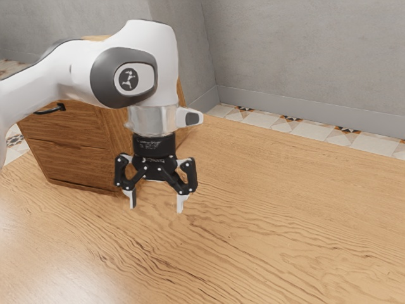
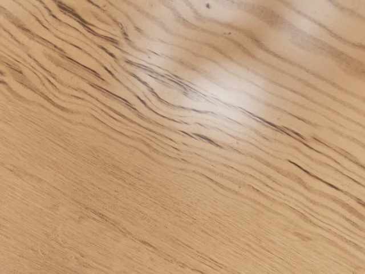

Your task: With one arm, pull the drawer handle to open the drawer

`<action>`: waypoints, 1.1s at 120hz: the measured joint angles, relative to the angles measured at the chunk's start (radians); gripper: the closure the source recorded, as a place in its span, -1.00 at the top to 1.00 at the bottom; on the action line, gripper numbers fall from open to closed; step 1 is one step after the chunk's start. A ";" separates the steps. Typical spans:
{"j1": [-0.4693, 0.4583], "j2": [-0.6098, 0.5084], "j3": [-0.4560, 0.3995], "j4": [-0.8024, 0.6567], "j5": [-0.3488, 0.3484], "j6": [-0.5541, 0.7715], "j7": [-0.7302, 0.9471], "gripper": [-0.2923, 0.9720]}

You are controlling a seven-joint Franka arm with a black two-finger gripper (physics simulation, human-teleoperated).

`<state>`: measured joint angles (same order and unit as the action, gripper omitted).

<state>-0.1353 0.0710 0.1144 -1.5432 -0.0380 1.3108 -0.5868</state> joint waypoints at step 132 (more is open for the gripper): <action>0.667 -0.234 -0.016 -0.130 0.010 0.589 -0.709 0.54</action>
<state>0.5316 -0.1634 0.0982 -1.6728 -0.0284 1.8999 -1.2961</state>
